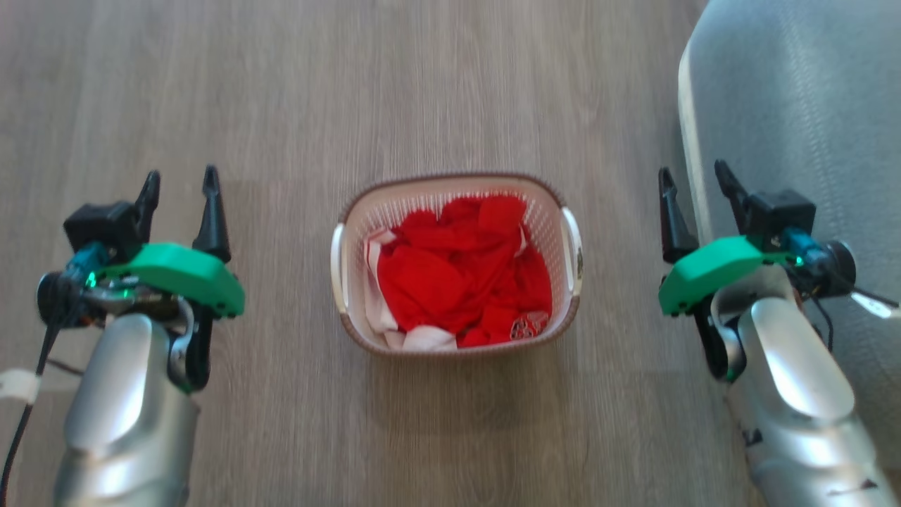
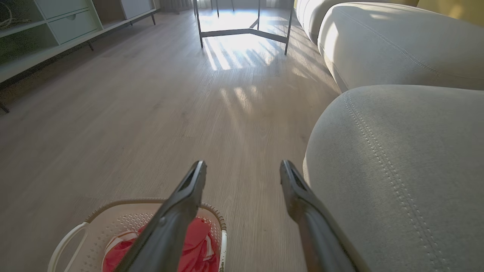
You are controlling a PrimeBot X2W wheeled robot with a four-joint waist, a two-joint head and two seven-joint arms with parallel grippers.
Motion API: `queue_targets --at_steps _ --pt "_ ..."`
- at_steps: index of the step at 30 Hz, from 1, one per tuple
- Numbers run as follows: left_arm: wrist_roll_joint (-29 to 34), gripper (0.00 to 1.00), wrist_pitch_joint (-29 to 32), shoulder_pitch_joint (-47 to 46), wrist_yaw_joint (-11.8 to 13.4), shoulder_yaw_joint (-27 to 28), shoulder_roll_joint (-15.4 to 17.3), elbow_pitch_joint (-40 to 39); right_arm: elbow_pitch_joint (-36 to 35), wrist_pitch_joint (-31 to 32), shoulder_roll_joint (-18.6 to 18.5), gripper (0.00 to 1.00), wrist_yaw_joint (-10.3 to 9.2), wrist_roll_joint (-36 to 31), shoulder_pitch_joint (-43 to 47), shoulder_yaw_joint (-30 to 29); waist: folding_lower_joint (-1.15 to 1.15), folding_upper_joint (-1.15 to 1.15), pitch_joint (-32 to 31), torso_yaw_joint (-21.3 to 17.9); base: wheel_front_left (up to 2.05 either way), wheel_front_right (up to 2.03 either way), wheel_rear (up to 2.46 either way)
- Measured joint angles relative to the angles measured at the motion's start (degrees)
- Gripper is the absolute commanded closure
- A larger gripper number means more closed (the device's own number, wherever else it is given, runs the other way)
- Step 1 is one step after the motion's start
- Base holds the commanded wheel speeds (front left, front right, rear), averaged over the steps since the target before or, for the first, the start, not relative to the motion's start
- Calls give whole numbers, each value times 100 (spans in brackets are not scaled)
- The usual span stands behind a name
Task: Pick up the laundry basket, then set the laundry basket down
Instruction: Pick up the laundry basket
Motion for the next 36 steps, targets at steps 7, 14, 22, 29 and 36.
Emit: queue_targets --at_steps 7,14,22,29,36 --pt "-43 0 -194 -882 -237 -210 -120 877 400 0 2 0 0 -86 -657 -64 1 0 819 -20 0 0 0" --pt "-81 0 -292 -1618 -397 -452 -171 1778 967 -1 2 0 0 86 -1230 175 0 0 1515 -62 0 0 0" --pt "-149 0 -344 -2335 -448 -828 -222 2611 1591 -1 0 0 0 258 -1869 448 1 0 2238 -101 0 0 0" --pt "-401 0 -348 -2696 -470 -1417 -320 3033 2085 -1 -4 0 0 327 -2286 720 0 0 2758 -74 0 0 0" --pt "-743 0 -361 -2886 -490 -1922 -314 3285 2414 -1 -9 0 0 517 -2579 894 0 0 3045 -24 0 0 0"
